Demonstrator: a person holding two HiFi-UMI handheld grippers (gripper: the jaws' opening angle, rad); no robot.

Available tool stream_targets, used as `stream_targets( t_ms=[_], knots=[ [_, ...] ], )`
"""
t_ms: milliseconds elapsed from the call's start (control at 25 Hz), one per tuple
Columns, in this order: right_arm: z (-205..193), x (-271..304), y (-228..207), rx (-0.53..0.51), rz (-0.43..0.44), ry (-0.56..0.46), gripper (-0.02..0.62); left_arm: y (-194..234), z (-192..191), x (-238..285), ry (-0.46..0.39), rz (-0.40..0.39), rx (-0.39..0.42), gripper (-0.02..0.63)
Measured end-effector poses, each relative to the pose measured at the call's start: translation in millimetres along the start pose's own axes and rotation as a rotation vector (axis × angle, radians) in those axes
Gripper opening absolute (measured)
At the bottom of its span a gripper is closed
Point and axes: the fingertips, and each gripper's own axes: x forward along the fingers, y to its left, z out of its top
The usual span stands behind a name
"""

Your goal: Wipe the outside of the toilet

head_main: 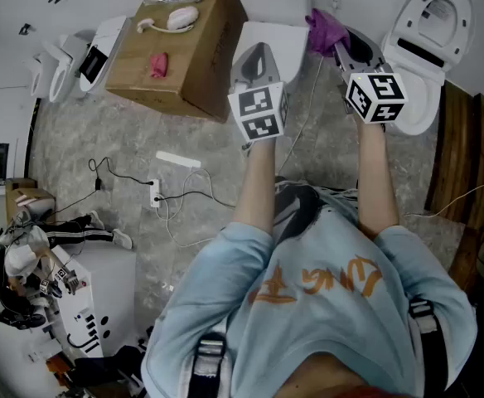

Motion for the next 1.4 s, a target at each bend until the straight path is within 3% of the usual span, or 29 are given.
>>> stream_targets(
  t_ms=[240,640,960,1200,1400],
  knots=[
    [3.6,3.0,-4.4,-0.021,0.024,0.004,0.074,-0.4,0.4,4.2,0.003,0.005,-0.002,0.025],
    [-1.5,15.8,-21.1,0.054,-0.004,0.006,0.074,23.0,-0.6,6.8,0.004,0.063,-0.027,0.026],
    [-10.0,38.9,1.6,0.06,0.029,0.036,0.074,61.8,-1.5,-5.3,-0.002,0.127,-0.055,0.025],
    [-2.8,55.8,4.9,0.041,0.03,0.02,0.074,75.8,8.9,10.0,-0.033,0.114,-0.079,0.025],
    [-2.5,75.7,-17.2,0.029,-0.022,0.014,0.074,81.4,6.0,39.7,-0.042,0.083,-0.081,0.025]
  ],
)
